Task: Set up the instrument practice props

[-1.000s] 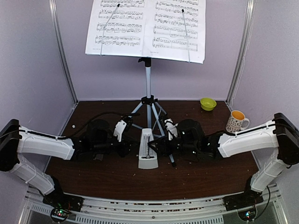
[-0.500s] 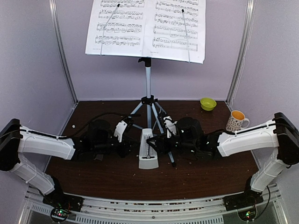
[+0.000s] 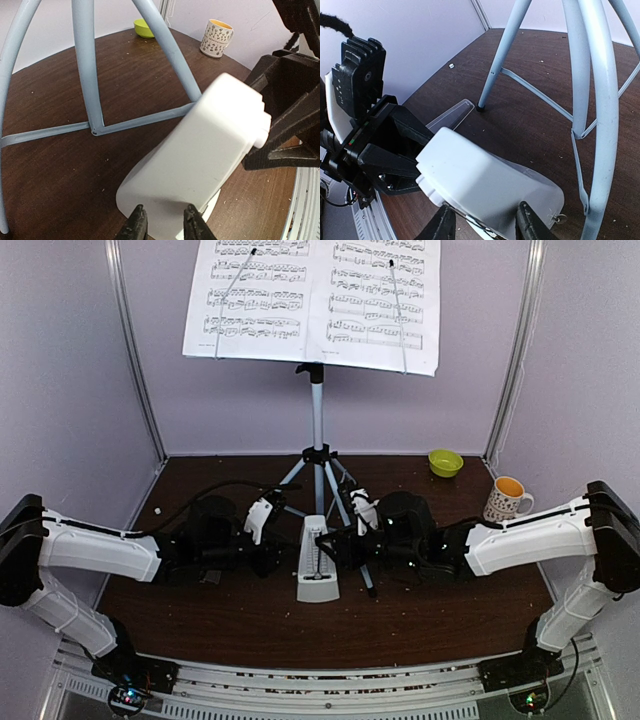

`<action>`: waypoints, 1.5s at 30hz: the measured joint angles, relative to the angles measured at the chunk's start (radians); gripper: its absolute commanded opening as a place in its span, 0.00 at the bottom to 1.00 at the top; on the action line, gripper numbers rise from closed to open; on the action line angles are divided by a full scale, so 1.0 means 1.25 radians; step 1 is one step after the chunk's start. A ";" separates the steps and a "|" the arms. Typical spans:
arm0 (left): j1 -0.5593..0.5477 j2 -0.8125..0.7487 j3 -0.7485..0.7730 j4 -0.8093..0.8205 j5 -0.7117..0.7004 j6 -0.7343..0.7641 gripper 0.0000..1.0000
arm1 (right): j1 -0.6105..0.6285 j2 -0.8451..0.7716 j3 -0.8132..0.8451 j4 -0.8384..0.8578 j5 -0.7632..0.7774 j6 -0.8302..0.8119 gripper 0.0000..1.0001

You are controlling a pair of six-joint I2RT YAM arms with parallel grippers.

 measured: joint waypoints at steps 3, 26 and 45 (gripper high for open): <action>0.000 0.000 0.000 0.000 0.000 0.000 0.26 | 0.000 0.000 0.000 -0.001 0.002 0.000 0.40; 0.000 0.000 0.000 0.000 0.000 0.000 0.27 | 0.003 -0.022 -0.026 0.005 0.001 0.003 0.52; 0.000 0.000 0.000 -0.001 -0.001 0.000 0.27 | 0.005 -0.020 -0.019 0.008 0.017 0.012 0.35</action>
